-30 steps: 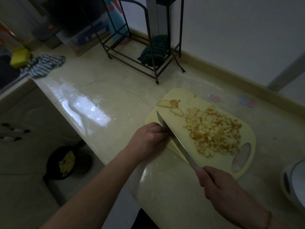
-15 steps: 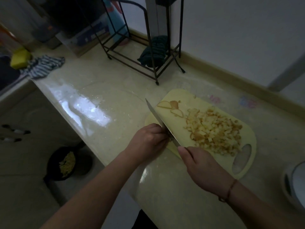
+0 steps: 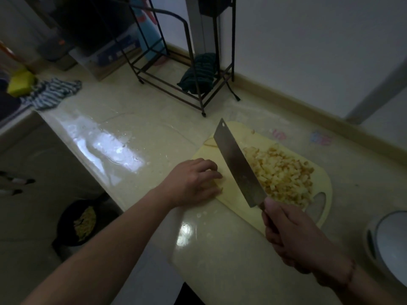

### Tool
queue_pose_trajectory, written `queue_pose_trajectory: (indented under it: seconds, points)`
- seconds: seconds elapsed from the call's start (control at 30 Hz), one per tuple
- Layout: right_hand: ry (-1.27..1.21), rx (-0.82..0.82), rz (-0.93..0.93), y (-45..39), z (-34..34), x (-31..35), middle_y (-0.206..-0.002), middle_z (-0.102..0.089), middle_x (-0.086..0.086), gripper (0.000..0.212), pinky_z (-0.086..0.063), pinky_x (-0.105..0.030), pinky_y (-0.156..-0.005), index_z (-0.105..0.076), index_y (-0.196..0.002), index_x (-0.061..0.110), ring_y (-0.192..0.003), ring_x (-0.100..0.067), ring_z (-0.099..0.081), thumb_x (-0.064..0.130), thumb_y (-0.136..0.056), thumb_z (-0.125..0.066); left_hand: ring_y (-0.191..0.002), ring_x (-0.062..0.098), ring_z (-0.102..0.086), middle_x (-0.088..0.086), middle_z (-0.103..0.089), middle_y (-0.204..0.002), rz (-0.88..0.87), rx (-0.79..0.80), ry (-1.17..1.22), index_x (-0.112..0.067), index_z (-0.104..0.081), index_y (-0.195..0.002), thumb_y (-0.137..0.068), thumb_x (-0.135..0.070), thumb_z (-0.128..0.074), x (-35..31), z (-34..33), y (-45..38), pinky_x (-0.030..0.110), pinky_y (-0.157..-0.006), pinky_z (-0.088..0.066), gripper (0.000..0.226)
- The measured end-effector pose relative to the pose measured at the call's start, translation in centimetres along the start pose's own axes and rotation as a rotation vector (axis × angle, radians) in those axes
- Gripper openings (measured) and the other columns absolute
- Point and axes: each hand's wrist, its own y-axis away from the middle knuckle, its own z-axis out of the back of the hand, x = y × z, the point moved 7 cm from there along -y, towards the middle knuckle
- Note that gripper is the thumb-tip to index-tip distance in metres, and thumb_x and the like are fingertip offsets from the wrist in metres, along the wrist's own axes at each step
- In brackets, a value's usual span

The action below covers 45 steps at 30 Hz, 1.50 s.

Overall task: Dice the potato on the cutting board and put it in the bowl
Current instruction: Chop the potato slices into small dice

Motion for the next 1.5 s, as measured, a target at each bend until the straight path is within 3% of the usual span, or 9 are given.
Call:
queue_pose_trajectory:
  seconds: [0.23,0.37,0.63,0.77,1.0,1.1,1.23,1.3,1.5]
  points:
    - [0.524,-0.124,0.313,-2.5,-1.5,0.5,-0.054,-0.047,0.003,0.051,-0.035,-0.018,-0.053,-0.046,-0.063,0.016,-0.053,-0.007,-0.047,0.056,-0.091,-0.037,-0.087,0.023,-0.055,0.010,-0.057,-0.096,0.614,-0.654,0.114,-0.002,-0.062,-0.100,-0.088,-0.014,-0.051,5.0,3.8,4.5,0.046,-0.074,-0.049,0.020]
    - [0.655,-0.149,0.363,-2.3,-2.2,0.1,-0.056,-0.046,0.008,0.044,-0.033,-0.017,-0.053,-0.043,-0.064,0.026,-0.055,-0.006,-0.046,0.061,-0.090,-0.034,-0.097,0.031,-0.054,0.020,-0.058,-0.099,0.315,-0.750,0.009,0.001,-0.061,-0.100,-0.088,-0.019,-0.054,2.0,8.0,2.0,0.040,-0.086,-0.044,0.024]
    - [0.727,-0.153,0.381,-2.9,-2.8,-0.2,-0.060,-0.047,0.010,0.038,-0.029,-0.024,-0.054,-0.038,-0.066,0.031,-0.059,-0.008,-0.045,0.059,-0.092,-0.038,-0.094,0.012,-0.062,-0.010,-0.072,-0.099,0.108,0.457,-0.069,-0.023,-0.076,-0.094,-0.093,-0.069,-0.020,-1.6,2.9,-4.7,0.042,-0.088,-0.045,0.072]
    - [0.710,-0.166,0.383,-2.9,-2.7,-0.1,-0.062,-0.049,0.010,0.038,-0.032,-0.023,-0.057,-0.040,-0.067,0.030,-0.061,-0.010,-0.049,0.058,-0.093,-0.038,-0.074,0.011,-0.057,-0.006,-0.065,-0.074,0.124,0.668,-0.185,-0.023,-0.063,-0.076,-0.085,-0.074,0.001,-1.7,1.4,-5.2,0.040,-0.097,-0.038,0.083]
    - [0.682,-0.155,0.352,-2.4,-2.9,0.1,-0.063,-0.055,0.006,0.040,-0.036,-0.028,-0.060,-0.044,-0.068,0.027,-0.062,-0.011,-0.053,0.058,-0.093,-0.038,-0.065,0.000,-0.047,-0.010,-0.059,-0.069,0.170,0.820,-0.122,-0.029,-0.050,-0.066,-0.098,-0.068,-0.014,-2.1,0.6,-6.2,0.043,-0.105,-0.035,0.062]
    - [0.662,-0.128,0.358,-1.8,-2.9,0.5,-0.059,-0.051,0.008,0.046,-0.033,-0.024,-0.058,-0.043,-0.065,0.026,-0.058,-0.007,-0.049,0.063,-0.089,-0.034,-0.079,0.009,-0.058,-0.006,-0.066,-0.084,0.238,0.569,0.074,-0.024,-0.066,-0.086,-0.091,-0.072,-0.019,-1.3,3.7,-7.4,0.041,-0.094,-0.046,0.067]
    - [0.530,-0.121,0.316,0.1,-1.1,0.0,-0.057,-0.056,0.001,0.061,-0.035,-0.019,-0.055,-0.051,-0.065,0.015,-0.058,-0.008,-0.053,0.071,-0.080,-0.031,-0.074,0.018,-0.059,0.001,-0.059,-0.080,0.219,-0.524,0.222,-0.009,-0.064,-0.091,-0.103,-0.030,-0.041,3.0,14.2,-6.1,0.044,-0.065,-0.050,0.034]
    - [0.422,-0.138,0.234,1.3,0.6,-0.7,-0.053,-0.055,0.002,0.066,-0.034,-0.018,-0.049,-0.052,-0.068,0.013,-0.048,-0.006,-0.049,0.075,-0.080,-0.034,-0.062,0.022,-0.051,0.006,-0.054,-0.068,0.224,-0.776,0.065,-0.007,-0.060,-0.080,-0.101,-0.015,-0.048,4.5,16.0,-3.2,0.043,-0.055,-0.045,0.026]
    - [0.040,-0.144,-0.067,2.7,2.9,-2.6,-0.049,-0.037,-0.005,0.046,-0.022,-0.022,-0.044,-0.049,-0.063,0.013,-0.041,-0.016,-0.029,0.051,-0.088,-0.045,-0.101,0.029,-0.063,0.013,-0.064,-0.122,-0.150,0.152,-0.098,-0.009,-0.067,-0.125,-0.093,-0.034,-0.067,0.5,2.3,-2.3,0.040,-0.078,-0.053,0.040]
